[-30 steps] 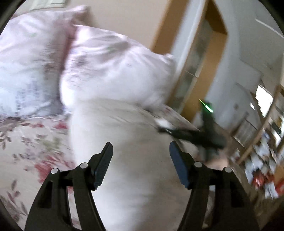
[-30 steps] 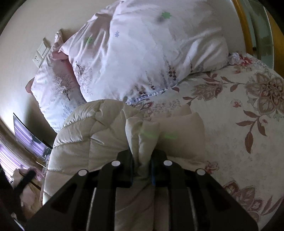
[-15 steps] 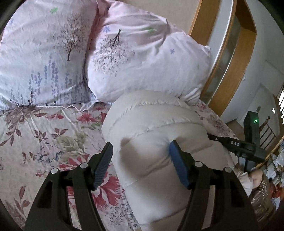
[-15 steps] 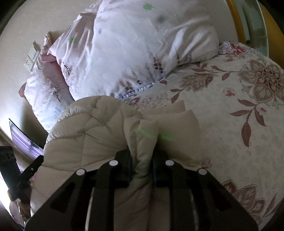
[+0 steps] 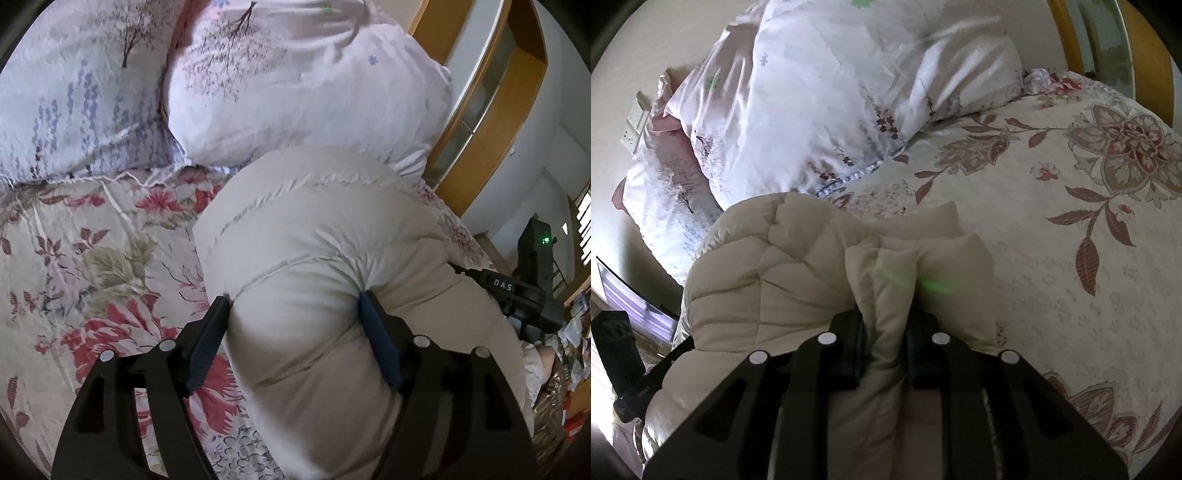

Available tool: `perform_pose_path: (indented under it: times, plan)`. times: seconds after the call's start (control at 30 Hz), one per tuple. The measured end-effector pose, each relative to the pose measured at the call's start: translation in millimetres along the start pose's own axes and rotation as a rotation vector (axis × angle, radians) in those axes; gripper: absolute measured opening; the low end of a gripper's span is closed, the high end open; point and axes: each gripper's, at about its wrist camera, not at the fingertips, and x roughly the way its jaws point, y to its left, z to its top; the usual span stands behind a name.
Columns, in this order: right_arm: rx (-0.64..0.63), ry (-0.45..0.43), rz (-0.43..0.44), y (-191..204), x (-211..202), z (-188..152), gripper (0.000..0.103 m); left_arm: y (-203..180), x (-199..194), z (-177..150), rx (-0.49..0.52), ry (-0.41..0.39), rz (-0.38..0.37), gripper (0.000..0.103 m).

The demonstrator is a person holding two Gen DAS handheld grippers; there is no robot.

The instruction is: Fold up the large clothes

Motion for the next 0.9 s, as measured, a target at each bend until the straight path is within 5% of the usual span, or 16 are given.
perform_pose_path:
  times: [0.33,0.5,0.7,0.8,0.9]
  plan:
    - [0.032,0.018,0.026,-7.2,1.5,1.0,0.019,5.2,8.5,-3.3,-0.018,0.012,-0.002,0.084]
    - [0.085,-0.022,0.056,-15.9,-33.5,3.9,0.048,-2.3,-0.2,-4.6,0.019,-0.002,0.034,0.084]
    - [0.117,-0.016,0.208,-17.8,-66.6,-6.1,0.052,-2.2,0.7,-3.8,0.015,0.011,0.047,0.084]
    - [0.09,0.013,0.249,-10.1,-66.2,-14.2,0.052,-2.0,1.2,-4.0,0.013,0.011,0.055,0.084]
    - [0.021,0.018,0.207,1.7,-61.9,-22.7,0.022,-3.8,0.7,-4.8,0.021,0.006,0.069,0.084]
